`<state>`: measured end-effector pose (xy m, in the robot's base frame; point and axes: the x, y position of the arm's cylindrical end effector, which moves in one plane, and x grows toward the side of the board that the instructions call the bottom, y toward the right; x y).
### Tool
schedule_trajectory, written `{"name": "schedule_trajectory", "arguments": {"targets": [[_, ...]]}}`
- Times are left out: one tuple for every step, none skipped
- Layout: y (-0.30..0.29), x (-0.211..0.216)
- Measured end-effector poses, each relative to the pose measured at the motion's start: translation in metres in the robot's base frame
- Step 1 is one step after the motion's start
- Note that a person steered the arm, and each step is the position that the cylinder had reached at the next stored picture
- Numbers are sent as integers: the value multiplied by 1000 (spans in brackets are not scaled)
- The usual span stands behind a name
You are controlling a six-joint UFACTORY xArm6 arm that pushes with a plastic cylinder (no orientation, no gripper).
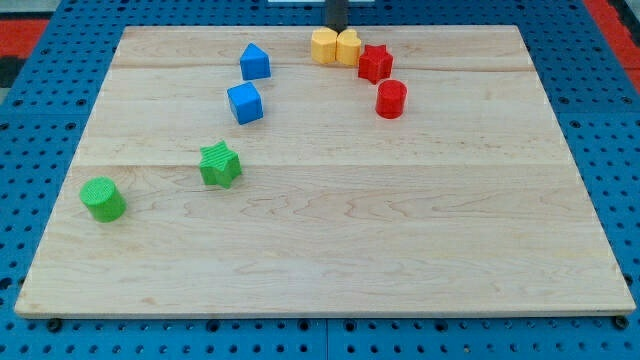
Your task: Move the yellow heart and the yellow hexagon away from each other
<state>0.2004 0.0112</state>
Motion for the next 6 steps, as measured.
{"name": "schedule_trajectory", "arguments": {"targets": [[28, 12], [46, 20], [-2, 15], [-10, 16], [27, 8], [94, -9]]}}
